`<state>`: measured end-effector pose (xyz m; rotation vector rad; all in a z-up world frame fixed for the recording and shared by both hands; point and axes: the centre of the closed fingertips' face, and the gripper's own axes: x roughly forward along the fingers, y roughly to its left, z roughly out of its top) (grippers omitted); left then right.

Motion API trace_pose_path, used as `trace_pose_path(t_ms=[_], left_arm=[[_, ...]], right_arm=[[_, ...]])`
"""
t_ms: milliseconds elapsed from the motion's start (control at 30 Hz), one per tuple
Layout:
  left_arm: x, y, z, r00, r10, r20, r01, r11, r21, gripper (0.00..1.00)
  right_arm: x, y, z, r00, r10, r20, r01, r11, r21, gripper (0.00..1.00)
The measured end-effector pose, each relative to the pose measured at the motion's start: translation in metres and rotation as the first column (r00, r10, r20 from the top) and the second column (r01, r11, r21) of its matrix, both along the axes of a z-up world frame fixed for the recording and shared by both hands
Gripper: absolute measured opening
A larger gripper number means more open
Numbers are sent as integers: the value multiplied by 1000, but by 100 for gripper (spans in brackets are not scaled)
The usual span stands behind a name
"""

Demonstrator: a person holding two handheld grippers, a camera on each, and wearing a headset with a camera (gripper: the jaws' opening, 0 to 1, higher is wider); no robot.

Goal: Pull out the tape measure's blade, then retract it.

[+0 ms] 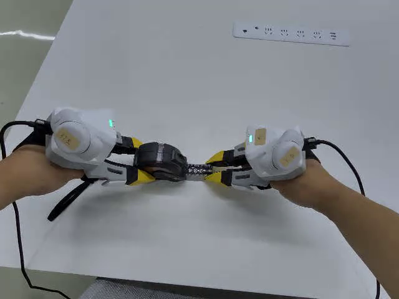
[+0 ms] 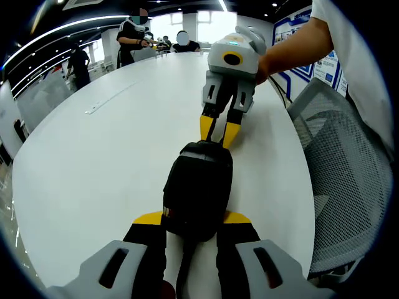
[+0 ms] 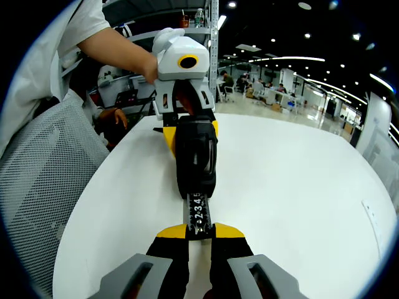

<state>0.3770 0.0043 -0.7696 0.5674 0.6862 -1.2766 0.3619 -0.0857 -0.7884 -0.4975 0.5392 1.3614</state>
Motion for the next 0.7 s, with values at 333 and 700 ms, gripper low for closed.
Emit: trace_pose_path(t_ms=[333,700], left_arm=[[0,0,0,1000,3,0,-3,1000,1,25],[1,0,0,1000,6,1,-6,1000,1,25]], right_arm=[[0,-11,2,1000,-8,4,8,1000,-13,8],[-2,-28,3,1000,-25,5,25,999,-26,8]])
